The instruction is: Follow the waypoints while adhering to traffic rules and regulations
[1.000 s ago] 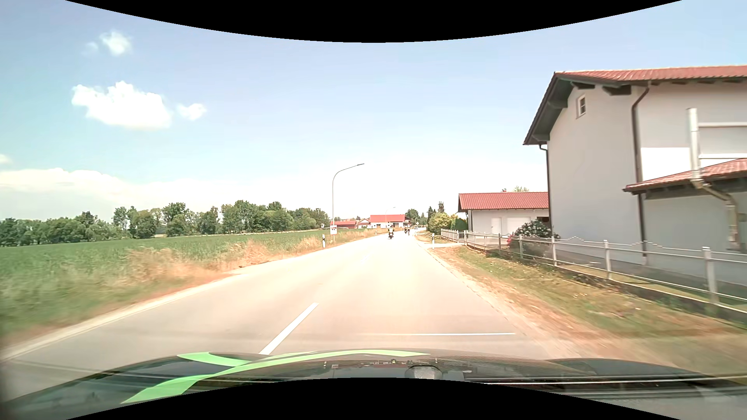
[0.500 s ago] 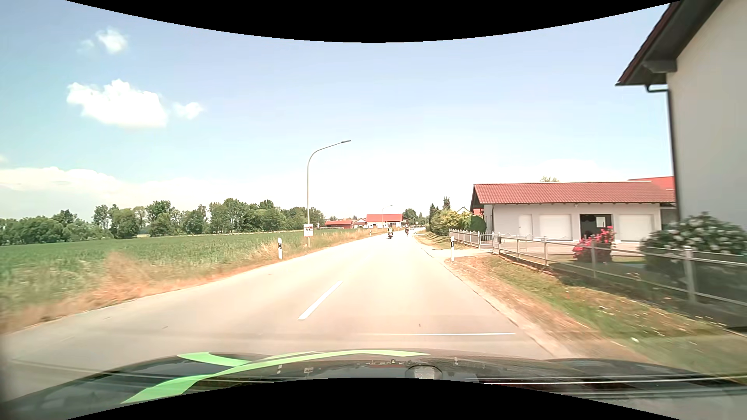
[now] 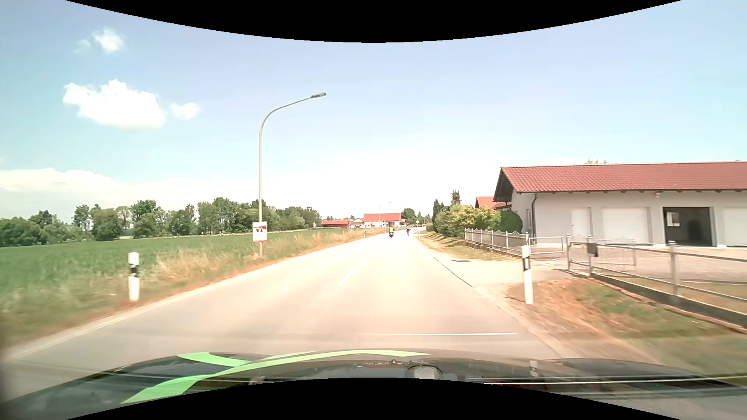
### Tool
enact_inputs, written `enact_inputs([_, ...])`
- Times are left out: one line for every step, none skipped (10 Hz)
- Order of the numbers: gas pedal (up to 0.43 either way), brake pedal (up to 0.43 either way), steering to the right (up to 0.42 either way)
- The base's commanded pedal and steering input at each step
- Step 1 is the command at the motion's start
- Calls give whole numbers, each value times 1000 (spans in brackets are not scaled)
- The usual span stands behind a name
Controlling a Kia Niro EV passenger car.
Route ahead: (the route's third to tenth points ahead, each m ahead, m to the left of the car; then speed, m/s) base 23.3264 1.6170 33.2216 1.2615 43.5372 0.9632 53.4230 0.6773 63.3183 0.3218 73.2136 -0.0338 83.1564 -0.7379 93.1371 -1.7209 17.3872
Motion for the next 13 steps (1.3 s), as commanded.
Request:
enact_inputs([0,73,2])
enact_inputs([0,73,3])
enact_inputs([0,79,4])
enact_inputs([0,79,4])
enact_inputs([0,67,4])
enact_inputs([0,12,4])
enact_inputs([0,0,4])
enact_inputs([0,0,4])
enact_inputs([28,0,4])
enact_inputs([110,0,4])
enact_inputs([138,0,4])
enact_inputs([177,0,4])
enact_inputs([197,0,4])
